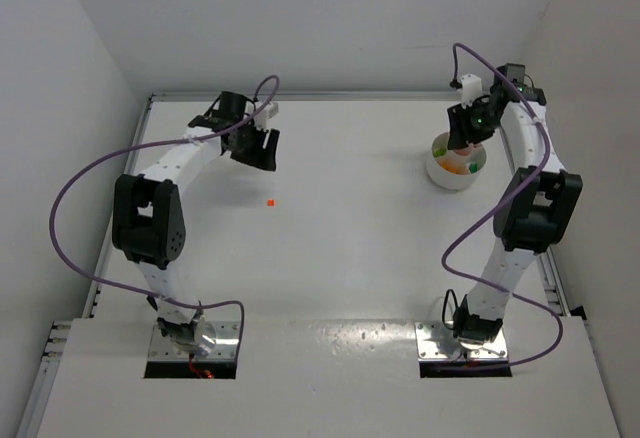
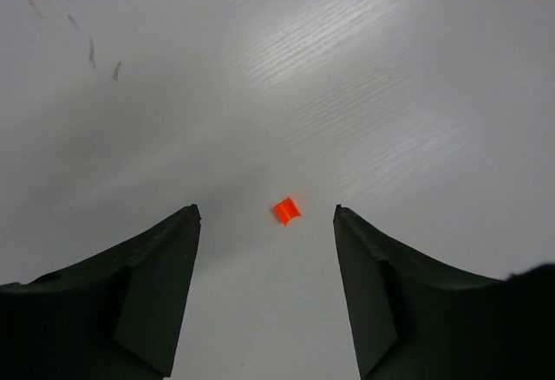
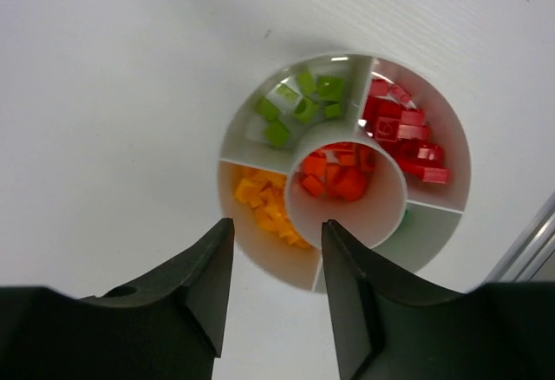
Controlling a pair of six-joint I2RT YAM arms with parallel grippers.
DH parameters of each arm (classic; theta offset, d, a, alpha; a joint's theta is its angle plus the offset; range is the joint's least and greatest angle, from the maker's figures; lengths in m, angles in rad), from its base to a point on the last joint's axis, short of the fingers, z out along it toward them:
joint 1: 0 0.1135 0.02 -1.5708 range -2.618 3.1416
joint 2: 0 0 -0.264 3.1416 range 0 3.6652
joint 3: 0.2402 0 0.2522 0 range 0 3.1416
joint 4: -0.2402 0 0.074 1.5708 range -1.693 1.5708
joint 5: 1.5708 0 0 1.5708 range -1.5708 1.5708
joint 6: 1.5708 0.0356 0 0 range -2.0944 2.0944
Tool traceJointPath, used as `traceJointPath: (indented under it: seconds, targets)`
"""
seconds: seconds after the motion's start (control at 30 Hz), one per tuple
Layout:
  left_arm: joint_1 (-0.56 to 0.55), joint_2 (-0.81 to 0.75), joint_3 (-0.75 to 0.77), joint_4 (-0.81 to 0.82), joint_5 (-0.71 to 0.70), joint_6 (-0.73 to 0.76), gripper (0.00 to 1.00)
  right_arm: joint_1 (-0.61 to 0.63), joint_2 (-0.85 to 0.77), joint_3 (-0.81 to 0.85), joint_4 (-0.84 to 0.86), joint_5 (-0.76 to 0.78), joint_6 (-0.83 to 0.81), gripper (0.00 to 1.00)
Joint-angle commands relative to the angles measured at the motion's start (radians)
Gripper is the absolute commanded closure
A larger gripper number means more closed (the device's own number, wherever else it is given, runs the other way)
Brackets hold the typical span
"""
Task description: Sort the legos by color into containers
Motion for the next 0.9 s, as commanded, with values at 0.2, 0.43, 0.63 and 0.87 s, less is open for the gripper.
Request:
traceJointPath:
  seconds: [0.2,0.43,0.63,0.87]
  targets:
    - [-0.111,0.078,-0.1,-0.088,-0.209,0.123,0.51,0.054,-0.172,-0.123,0.033,-0.065,0.001,0.53]
    - [-0.166,0.101,-0.138,-0.055,-0.223,-0.061,0.4,0.063,-0.172,-0.132,0.033,-0.065,0.001,0.53]
    - [-0.229,0.122,-0.138,-0.024,-0.483,-0.248,0.43,0.063,-0.181,-0.16,0.033,-0.065,0.001,0.53]
    - [-0.251,0.183,-0.139,-0.024,-0.505,-0.308,0.47,0.063,-0.181,-0.16,0.033,-0.065,0.001,0.53]
